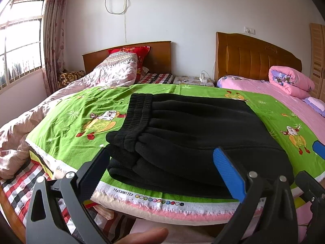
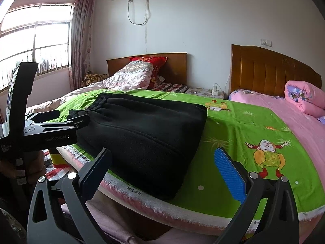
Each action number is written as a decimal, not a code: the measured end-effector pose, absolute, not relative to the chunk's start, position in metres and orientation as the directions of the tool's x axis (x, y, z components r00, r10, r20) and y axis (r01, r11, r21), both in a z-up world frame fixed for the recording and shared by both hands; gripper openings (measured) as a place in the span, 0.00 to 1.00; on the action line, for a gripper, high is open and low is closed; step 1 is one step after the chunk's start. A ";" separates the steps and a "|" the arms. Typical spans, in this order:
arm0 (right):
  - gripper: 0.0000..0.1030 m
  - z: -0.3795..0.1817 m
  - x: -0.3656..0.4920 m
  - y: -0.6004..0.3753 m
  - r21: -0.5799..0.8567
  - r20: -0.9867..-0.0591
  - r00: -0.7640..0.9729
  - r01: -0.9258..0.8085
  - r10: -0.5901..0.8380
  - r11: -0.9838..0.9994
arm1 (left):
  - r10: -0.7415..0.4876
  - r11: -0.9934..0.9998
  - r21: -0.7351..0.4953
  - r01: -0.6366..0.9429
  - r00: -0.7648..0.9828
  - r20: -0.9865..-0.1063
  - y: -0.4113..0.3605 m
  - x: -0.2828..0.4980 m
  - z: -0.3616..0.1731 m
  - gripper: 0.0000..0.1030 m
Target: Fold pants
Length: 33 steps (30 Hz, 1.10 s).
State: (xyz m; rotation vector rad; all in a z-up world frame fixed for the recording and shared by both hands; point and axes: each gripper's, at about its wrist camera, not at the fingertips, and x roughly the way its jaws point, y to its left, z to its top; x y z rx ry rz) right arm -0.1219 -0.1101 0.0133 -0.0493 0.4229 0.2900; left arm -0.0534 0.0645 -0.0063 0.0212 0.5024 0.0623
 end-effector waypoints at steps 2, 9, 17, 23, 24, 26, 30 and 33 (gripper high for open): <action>0.95 0.013 -0.122 -0.110 0.015 -0.413 0.870 -0.288 0.268 0.958 | 0.067 0.998 0.036 -0.056 0.875 -0.480 0.064 -0.054 -0.006 0.99; 0.95 0.013 -0.122 -0.110 0.015 -0.413 0.871 -0.287 0.268 0.958 | 0.067 0.998 0.038 -0.055 0.875 -0.480 0.064 -0.054 -0.006 0.99; 0.95 0.011 -0.122 -0.109 0.022 -0.417 0.868 -0.287 0.270 0.958 | 0.066 0.998 0.039 -0.053 0.875 -0.480 0.064 -0.054 -0.007 0.99; 0.95 0.010 -0.122 -0.109 0.025 -0.421 0.866 -0.286 0.270 0.958 | 0.068 0.998 0.043 -0.054 0.874 -0.481 0.064 -0.053 -0.008 0.99; 0.95 0.010 -0.122 -0.109 0.026 -0.421 0.866 -0.286 0.270 0.958 | 0.068 0.998 0.043 -0.054 0.874 -0.481 0.064 -0.053 -0.008 0.99; 0.95 0.010 -0.123 -0.109 0.026 -0.421 0.866 -0.287 0.271 0.958 | 0.069 0.998 0.043 -0.055 0.874 -0.482 0.066 -0.054 -0.009 0.99; 0.95 0.010 -0.123 -0.108 0.027 -0.421 0.866 -0.286 0.271 0.958 | 0.072 0.997 0.046 -0.057 0.872 -0.485 0.068 -0.054 -0.011 0.99; 0.95 0.010 -0.123 -0.108 0.027 -0.420 0.866 -0.286 0.271 0.958 | 0.074 0.997 0.047 -0.058 0.870 -0.487 0.070 -0.054 -0.012 0.99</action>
